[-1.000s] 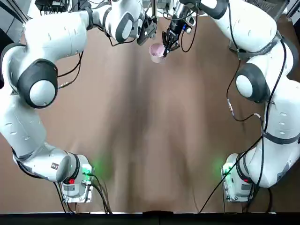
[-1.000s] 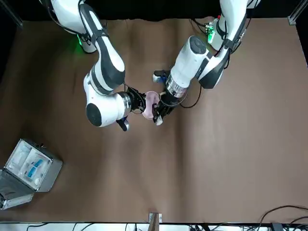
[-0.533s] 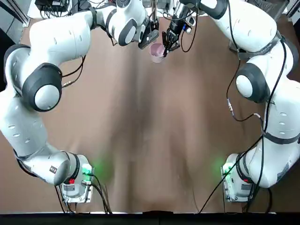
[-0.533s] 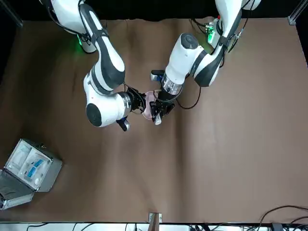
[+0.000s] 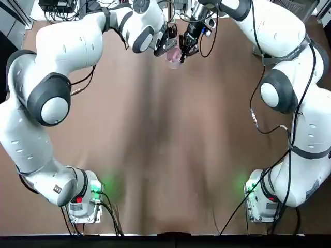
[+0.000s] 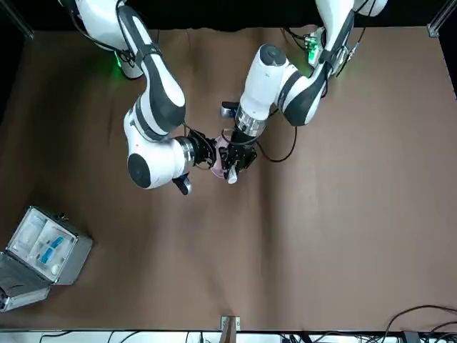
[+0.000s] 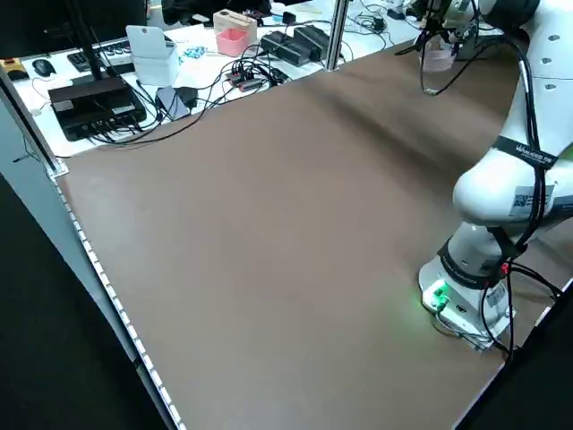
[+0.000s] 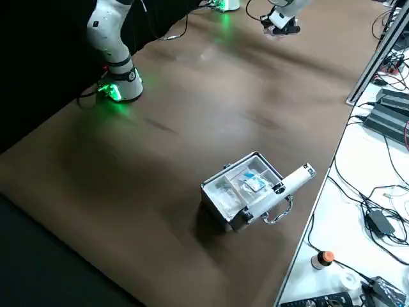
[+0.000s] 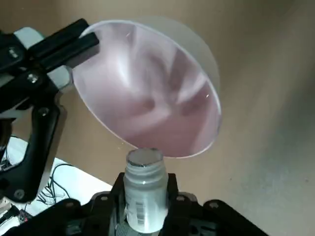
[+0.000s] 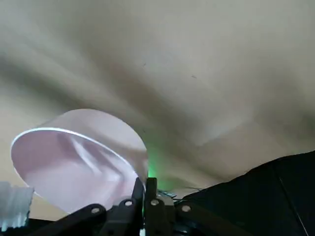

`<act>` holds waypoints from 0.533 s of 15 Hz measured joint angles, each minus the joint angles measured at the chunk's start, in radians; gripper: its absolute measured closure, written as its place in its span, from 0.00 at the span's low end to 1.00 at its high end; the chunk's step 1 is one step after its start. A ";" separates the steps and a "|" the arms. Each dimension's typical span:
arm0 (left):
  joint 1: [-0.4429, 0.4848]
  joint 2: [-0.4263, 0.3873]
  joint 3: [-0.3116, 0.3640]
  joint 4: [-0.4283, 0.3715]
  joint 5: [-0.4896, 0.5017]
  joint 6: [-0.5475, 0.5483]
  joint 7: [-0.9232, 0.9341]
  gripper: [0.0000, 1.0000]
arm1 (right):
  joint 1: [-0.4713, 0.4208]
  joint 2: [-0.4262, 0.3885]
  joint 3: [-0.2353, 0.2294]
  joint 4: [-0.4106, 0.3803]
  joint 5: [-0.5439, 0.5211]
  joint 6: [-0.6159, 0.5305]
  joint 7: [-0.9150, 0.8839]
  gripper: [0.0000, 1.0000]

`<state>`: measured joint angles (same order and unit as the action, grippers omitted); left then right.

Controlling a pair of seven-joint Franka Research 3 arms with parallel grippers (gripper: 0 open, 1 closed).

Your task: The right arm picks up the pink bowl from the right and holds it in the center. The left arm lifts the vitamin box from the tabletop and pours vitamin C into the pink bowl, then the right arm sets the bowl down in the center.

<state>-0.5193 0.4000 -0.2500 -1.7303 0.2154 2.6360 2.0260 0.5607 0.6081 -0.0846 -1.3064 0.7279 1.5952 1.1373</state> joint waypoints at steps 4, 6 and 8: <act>-0.031 -0.001 0.028 0.000 0.009 0.000 0.000 0.64 | 0.000 0.000 0.000 0.000 0.000 0.000 0.000 0.97; -0.034 -0.001 0.029 0.000 0.010 0.000 0.000 0.64 | 0.000 0.000 0.000 0.000 0.000 0.000 0.000 0.97; -0.039 -0.003 0.030 0.000 0.011 0.000 0.000 0.64 | 0.000 0.000 0.000 0.000 0.000 -0.003 0.000 0.97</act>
<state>-0.5586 0.3974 -0.2199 -1.7303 0.2259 2.6360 2.0265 0.5607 0.6081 -0.0851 -1.3060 0.7280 1.5926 1.1377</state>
